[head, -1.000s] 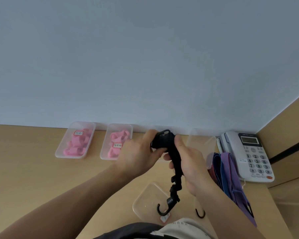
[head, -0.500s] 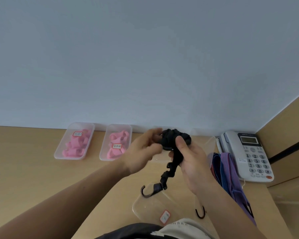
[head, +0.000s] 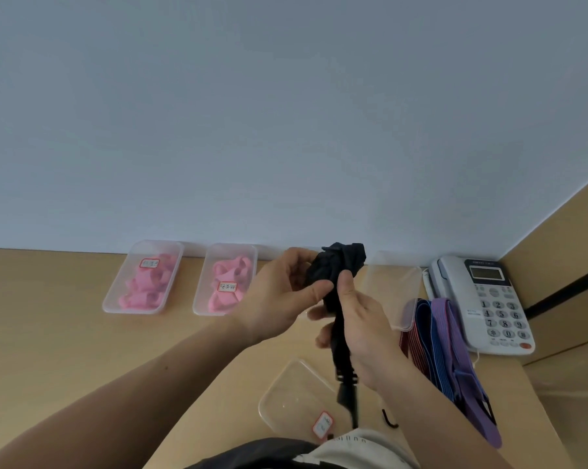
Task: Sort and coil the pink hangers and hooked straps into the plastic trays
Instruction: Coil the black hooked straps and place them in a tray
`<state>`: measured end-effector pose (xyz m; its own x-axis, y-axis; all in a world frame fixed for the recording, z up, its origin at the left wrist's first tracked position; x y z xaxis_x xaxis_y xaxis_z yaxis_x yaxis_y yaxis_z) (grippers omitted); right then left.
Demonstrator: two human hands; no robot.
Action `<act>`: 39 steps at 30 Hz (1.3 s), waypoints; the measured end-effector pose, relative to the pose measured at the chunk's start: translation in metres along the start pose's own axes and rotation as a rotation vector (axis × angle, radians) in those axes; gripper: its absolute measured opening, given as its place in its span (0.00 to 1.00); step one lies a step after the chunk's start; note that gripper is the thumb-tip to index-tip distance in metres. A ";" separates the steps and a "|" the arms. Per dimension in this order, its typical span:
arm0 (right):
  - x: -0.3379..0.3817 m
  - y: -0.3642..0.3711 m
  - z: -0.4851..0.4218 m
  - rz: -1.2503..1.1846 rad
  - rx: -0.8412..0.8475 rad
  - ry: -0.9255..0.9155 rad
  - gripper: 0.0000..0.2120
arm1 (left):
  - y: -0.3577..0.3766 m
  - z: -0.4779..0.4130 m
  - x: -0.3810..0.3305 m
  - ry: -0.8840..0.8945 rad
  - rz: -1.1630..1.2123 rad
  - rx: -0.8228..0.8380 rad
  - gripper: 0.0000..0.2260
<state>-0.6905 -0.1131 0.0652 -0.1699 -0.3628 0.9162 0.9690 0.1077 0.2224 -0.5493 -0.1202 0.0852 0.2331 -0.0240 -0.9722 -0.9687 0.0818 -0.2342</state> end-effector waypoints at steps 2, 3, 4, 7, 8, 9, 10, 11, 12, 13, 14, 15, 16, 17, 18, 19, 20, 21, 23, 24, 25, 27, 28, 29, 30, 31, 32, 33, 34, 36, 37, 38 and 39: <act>-0.001 0.000 -0.001 -0.025 -0.017 -0.002 0.28 | -0.001 0.000 -0.004 0.061 -0.150 -0.040 0.13; 0.000 0.000 -0.002 -0.011 -0.021 -0.029 0.28 | -0.001 0.001 -0.008 0.104 -0.226 -0.062 0.13; 0.002 0.000 -0.002 0.011 -0.017 -0.057 0.28 | -0.001 0.001 -0.011 0.146 -0.295 -0.084 0.13; 0.010 -0.004 -0.002 0.114 -0.004 -0.122 0.26 | -0.003 0.002 -0.018 0.193 -0.369 -0.109 0.13; 0.013 -0.007 -0.003 0.187 -0.015 -0.151 0.25 | -0.004 0.002 -0.019 0.186 -0.350 -0.102 0.13; 0.016 -0.010 -0.004 0.267 -0.029 -0.182 0.24 | -0.005 0.003 -0.020 0.174 -0.326 -0.091 0.13; 0.018 -0.012 -0.004 0.329 -0.040 -0.209 0.24 | -0.007 0.003 -0.020 0.164 -0.316 -0.083 0.13; 0.019 -0.013 -0.005 0.360 -0.048 -0.226 0.23 | -0.007 0.004 -0.021 0.168 -0.326 -0.083 0.13; 0.020 -0.013 -0.005 0.370 -0.053 -0.232 0.23 | -0.008 0.004 -0.023 0.186 -0.354 -0.089 0.13; 0.020 -0.013 -0.005 0.377 -0.059 -0.235 0.22 | -0.007 0.004 -0.024 0.207 -0.387 -0.098 0.13; 0.021 -0.014 -0.005 0.390 -0.065 -0.238 0.23 | -0.007 0.004 -0.026 0.222 -0.416 -0.103 0.13; 0.022 -0.013 -0.005 0.407 -0.069 -0.240 0.23 | -0.007 0.004 -0.026 0.235 -0.444 -0.107 0.13; 0.022 -0.012 -0.004 0.415 -0.067 -0.236 0.23 | -0.008 0.003 -0.026 0.248 -0.481 -0.113 0.13; 0.022 -0.010 -0.003 0.398 -0.054 -0.222 0.23 | -0.007 0.004 -0.026 0.273 -0.537 -0.127 0.14; 0.020 -0.007 -0.002 0.346 -0.027 -0.195 0.25 | -0.005 0.004 -0.027 0.323 -0.611 -0.150 0.14; 0.018 -0.004 0.000 0.267 0.008 -0.163 0.27 | -0.002 0.006 -0.029 0.401 -0.703 -0.181 0.14; 0.016 0.000 0.001 0.186 0.034 -0.129 0.30 | 0.002 0.007 -0.031 0.495 -0.808 -0.215 0.13; 0.014 0.003 0.002 0.120 0.040 -0.100 0.32 | 0.007 0.009 -0.034 0.589 -0.916 -0.252 0.12; 0.012 0.004 0.000 0.036 0.012 -0.060 0.34 | 0.013 0.011 -0.032 0.754 -1.041 -0.287 0.10; 0.011 0.003 -0.001 -0.001 0.001 -0.041 0.33 | 0.014 0.010 -0.029 0.780 -1.024 -0.281 0.08; 0.010 0.002 -0.002 -0.052 0.006 -0.024 0.31 | 0.012 0.009 -0.027 0.734 -0.951 -0.256 0.10; 0.009 -0.001 -0.003 -0.181 0.044 -0.004 0.29 | 0.004 0.006 -0.020 0.465 -0.656 -0.157 0.19; 0.010 -0.002 -0.003 -0.233 0.056 -0.007 0.27 | 0.002 0.004 -0.015 0.288 -0.479 -0.085 0.24; 0.011 -0.004 -0.004 -0.264 0.066 -0.019 0.26 | 0.000 0.002 -0.012 0.116 -0.320 -0.024 0.27; 0.012 -0.006 -0.004 -0.280 0.076 -0.039 0.23 | -0.002 0.001 -0.008 -0.027 -0.199 0.016 0.27; 0.012 -0.007 -0.004 -0.285 0.093 -0.060 0.20 | -0.004 0.000 -0.005 -0.130 -0.120 0.047 0.25; 0.011 -0.006 -0.003 -0.282 0.116 -0.078 0.18 | -0.004 0.000 -0.003 -0.195 -0.081 0.091 0.21; 0.011 -0.005 -0.002 -0.275 0.141 -0.095 0.16 | -0.003 0.000 -0.004 -0.235 -0.061 0.151 0.18; 0.011 -0.003 -0.001 -0.269 0.165 -0.107 0.16 | 0.000 0.002 -0.005 -0.244 -0.042 0.211 0.19; 0.013 -0.002 0.001 -0.261 0.194 -0.117 0.15 | 0.001 0.004 -0.008 -0.208 -0.018 0.244 0.18; 0.014 -0.002 0.002 -0.242 0.193 -0.117 0.15 | 0.000 0.003 -0.009 -0.183 -0.026 0.221 0.16; 0.015 -0.004 0.003 -0.209 0.188 -0.121 0.15 | -0.002 0.002 -0.010 -0.166 -0.042 0.204 0.15; 0.016 -0.005 0.004 -0.171 0.184 -0.132 0.16 | -0.002 0.002 -0.010 -0.158 -0.039 0.208 0.14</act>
<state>-0.6984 -0.1161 0.0801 -0.3614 -0.2676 0.8932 0.8776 0.2259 0.4228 -0.5491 -0.1185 0.0956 0.2960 0.1230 -0.9472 -0.9241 0.2877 -0.2514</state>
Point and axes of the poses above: each hand's wrist, its own z-axis away from the middle knuckle, its own y-axis out of the palm, x = y × z, the point moved 4 cm from there along -z, towards the middle knuckle, and after that the axes turned 8 degrees about -z, right-handed, at the moved point
